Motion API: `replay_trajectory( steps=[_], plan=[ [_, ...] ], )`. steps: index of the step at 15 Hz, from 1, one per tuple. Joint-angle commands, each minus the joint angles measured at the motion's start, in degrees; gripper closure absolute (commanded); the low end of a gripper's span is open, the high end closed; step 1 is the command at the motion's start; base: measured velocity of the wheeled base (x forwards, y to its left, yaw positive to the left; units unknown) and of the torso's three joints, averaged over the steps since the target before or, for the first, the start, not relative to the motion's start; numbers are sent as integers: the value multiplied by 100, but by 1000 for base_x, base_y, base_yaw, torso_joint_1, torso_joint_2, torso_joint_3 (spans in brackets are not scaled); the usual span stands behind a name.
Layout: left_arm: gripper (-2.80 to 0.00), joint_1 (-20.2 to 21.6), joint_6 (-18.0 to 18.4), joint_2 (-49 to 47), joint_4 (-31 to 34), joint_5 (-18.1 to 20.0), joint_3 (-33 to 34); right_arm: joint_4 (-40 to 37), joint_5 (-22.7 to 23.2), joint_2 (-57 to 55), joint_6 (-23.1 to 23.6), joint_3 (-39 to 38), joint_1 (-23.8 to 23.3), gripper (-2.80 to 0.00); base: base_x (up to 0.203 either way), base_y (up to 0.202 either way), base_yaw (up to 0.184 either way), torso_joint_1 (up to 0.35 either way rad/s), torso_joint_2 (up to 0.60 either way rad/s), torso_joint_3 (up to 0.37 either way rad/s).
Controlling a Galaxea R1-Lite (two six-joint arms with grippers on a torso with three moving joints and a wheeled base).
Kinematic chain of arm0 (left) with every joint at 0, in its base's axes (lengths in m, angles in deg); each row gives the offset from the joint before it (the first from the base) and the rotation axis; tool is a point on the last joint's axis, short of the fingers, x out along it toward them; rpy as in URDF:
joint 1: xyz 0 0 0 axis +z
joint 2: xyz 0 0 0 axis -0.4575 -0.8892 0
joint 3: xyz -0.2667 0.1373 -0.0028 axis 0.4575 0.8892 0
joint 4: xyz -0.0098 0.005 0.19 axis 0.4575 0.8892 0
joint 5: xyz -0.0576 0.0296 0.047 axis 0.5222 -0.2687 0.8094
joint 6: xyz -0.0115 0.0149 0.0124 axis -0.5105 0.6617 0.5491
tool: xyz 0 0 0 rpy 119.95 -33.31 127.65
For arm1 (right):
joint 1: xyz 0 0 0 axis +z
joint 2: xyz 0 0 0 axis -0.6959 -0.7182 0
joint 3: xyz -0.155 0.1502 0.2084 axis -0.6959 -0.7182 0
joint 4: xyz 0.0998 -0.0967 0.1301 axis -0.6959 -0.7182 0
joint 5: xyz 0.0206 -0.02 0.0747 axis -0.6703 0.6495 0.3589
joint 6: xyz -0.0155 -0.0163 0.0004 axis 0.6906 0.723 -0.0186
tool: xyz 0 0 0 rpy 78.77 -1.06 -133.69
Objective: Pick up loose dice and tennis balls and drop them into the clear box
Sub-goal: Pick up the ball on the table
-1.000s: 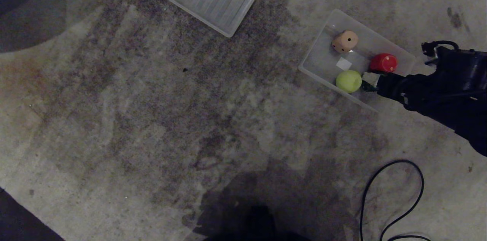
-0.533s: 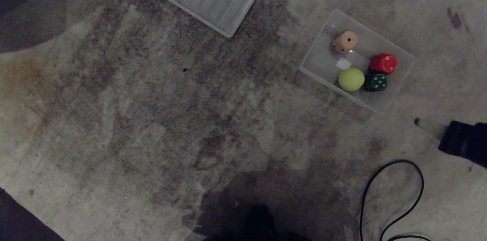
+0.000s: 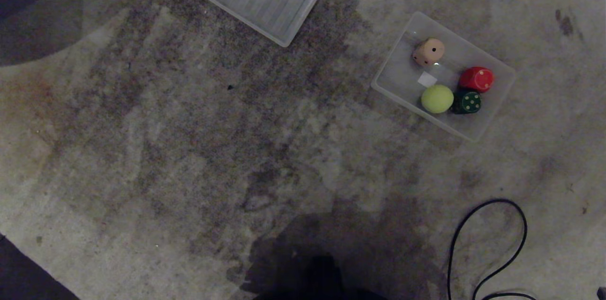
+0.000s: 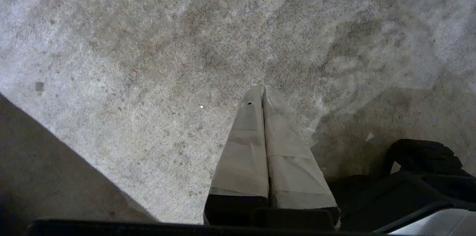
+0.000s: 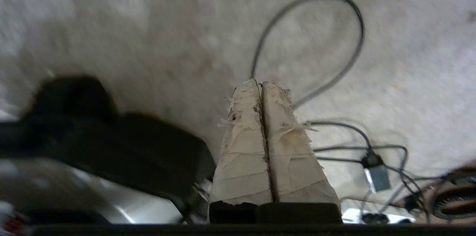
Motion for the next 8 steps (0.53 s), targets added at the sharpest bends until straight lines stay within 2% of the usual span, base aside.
replay_trajectory(
  steps=[1,4,8],
  plan=[
    [0,0,-5,-9,0,-2,9,-210,-3,1344,31,-342,-49,0,0,0,0,0,0,0],
    [0,0,-5,-9,0,-2,9,-263,103,2205,67,-454,18,0,0,0,0,0,0,0],
    [0,0,-5,-9,0,-2,9,-48,104,2193,-48,-562,35,0,0,0,0,0,0,0]
  ],
)
